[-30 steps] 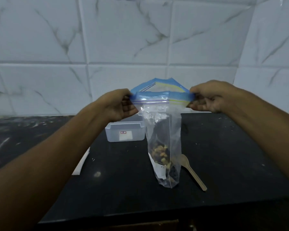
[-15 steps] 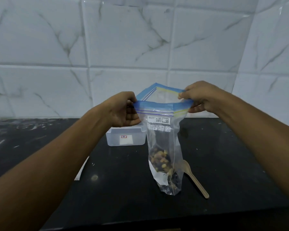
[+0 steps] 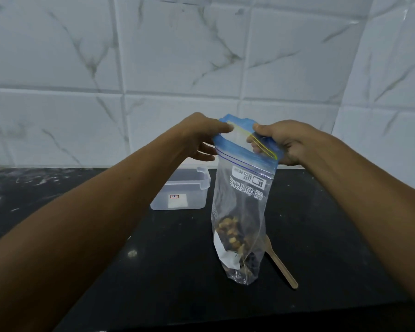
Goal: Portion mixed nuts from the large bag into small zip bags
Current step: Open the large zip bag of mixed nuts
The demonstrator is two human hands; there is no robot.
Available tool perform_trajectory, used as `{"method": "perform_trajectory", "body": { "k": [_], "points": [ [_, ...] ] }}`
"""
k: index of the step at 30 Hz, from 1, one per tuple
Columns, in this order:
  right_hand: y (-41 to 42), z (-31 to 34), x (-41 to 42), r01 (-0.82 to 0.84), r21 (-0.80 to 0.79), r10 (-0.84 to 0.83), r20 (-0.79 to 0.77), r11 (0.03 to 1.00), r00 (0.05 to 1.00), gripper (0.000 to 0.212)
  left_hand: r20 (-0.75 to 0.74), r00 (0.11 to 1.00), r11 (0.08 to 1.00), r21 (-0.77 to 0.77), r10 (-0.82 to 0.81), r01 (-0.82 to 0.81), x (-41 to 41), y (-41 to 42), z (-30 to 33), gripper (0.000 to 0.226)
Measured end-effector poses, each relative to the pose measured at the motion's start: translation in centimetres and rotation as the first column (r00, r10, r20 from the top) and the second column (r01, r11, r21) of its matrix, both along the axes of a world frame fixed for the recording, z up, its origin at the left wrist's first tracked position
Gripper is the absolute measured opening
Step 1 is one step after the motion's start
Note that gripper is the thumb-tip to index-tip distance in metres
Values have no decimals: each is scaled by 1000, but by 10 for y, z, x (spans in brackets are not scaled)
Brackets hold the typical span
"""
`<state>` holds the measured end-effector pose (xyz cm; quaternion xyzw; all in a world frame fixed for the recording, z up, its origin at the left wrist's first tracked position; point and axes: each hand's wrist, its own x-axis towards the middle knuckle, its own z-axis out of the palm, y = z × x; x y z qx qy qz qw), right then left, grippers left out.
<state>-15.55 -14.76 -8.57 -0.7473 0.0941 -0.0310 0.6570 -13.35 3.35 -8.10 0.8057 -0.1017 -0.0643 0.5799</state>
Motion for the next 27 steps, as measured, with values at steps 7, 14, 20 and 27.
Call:
{"method": "perform_trajectory", "body": {
  "k": [7,14,20,27],
  "points": [
    [-26,-21,4,172,303,-123,-173,937,977,14,-339,941,921,-372,-18,-116,20,26,-22,15],
    [-38,-41,7,181,467,-99,-196,866,976,32,-473,867,822,-549,-157,-151,27,35,-57,16],
    [-35,-37,2,154,133,-132,-160,979,978,18,-422,897,793,-588,-132,-160,27,22,-59,25],
    [-18,6,-14,128,-611,-219,-77,782,973,88,-375,920,492,-826,-112,-277,24,5,-49,36]
  ]
}}
